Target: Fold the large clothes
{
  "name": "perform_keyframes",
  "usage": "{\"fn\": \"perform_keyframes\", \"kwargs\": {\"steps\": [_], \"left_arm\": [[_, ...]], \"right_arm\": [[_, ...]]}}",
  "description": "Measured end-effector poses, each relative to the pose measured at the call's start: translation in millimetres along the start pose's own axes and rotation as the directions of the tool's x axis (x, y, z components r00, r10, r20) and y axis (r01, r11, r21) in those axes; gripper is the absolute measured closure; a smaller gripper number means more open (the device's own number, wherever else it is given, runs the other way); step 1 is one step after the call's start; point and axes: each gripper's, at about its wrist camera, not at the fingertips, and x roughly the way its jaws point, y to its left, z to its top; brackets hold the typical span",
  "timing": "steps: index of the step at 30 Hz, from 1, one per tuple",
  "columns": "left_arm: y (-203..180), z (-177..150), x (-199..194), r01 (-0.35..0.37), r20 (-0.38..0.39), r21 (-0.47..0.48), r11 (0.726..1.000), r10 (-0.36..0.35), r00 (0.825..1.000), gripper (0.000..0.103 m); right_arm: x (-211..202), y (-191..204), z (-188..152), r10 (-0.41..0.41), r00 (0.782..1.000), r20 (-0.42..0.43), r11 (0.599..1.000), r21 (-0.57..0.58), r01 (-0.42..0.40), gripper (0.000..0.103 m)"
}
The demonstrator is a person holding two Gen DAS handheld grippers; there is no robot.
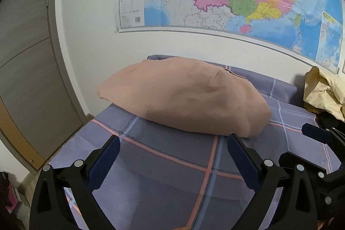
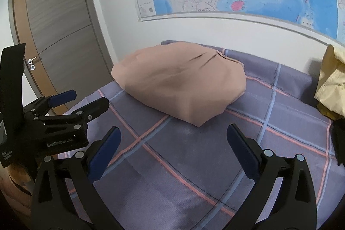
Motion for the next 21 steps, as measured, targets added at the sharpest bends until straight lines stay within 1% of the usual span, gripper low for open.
{"fn": "perform_keyframes", "kwargs": {"steps": [5, 14, 21], "left_arm": [[0, -1, -2, 0.0, 0.006, 0.003, 1.0, 0.0, 1.0, 0.007], [-4, -3, -7, 0.006, 0.016, 0.012, 1.0, -0.006, 1.0, 0.007], [-3, -4, -8, 0.001, 0.018, 0.011, 1.0, -0.001, 1.0, 0.007]], "right_arm": [[-4, -2, -1, 0.007, 1.0, 0.004, 1.0, 0.026, -0.007, 0.006], [-12, 2, -2, 0.003, 0.999, 0.037, 1.0, 0.002, -0.003, 0.006], [-13, 2, -2, 0.006, 0.999, 0.031, 1.0, 0.002, -0.006, 0.006]]}}
